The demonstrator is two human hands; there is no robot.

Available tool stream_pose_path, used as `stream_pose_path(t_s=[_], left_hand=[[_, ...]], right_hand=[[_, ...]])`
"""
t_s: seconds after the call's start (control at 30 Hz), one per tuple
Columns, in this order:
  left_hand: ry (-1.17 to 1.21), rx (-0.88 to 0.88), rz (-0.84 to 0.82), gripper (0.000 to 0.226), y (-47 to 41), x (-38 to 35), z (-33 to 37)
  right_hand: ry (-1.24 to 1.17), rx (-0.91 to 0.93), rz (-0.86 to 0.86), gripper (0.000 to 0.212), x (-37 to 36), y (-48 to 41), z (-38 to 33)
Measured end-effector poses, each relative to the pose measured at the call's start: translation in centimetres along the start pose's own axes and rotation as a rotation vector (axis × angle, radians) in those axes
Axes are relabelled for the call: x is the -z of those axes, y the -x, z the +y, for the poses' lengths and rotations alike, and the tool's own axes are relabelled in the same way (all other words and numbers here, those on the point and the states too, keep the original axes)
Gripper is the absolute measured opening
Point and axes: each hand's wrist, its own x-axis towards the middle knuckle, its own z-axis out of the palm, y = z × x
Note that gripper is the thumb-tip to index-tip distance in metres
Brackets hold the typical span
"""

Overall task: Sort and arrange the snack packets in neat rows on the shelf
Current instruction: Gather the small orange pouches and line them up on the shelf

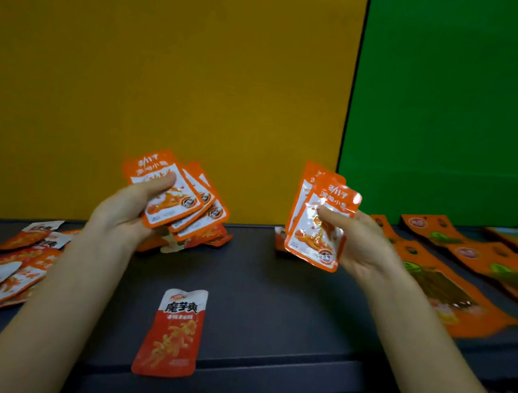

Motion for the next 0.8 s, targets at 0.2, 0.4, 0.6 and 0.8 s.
stream_pose_path(t_s=[0.2, 0.4, 0.6, 0.8], left_hand=[[-0.175, 0.025, -0.220, 0.019, 4.5, -10.7, -3.9], [-0.266, 0.145, -0.414, 0.003, 8.4, -22.2, -13.2], [-0.243, 0.295, -0.546, 0.007, 12.6, -31.7, -23.1], [-0.253, 0.361, -0.633, 0.005, 16.5, -40.9, -29.3]], right_hand=[[-0.009, 0.040, 0.114, 0.008, 11.1, 5.3, -4.4], [0.034, 0.063, 0.315, 0.012, 25.8, 12.1, -7.7], [0.066, -0.001, 0.450, 0.016, 39.3, 18.6, -9.1], [0.110, -0.057, 0.511, 0.016, 48.0, 22.7, -11.5]])
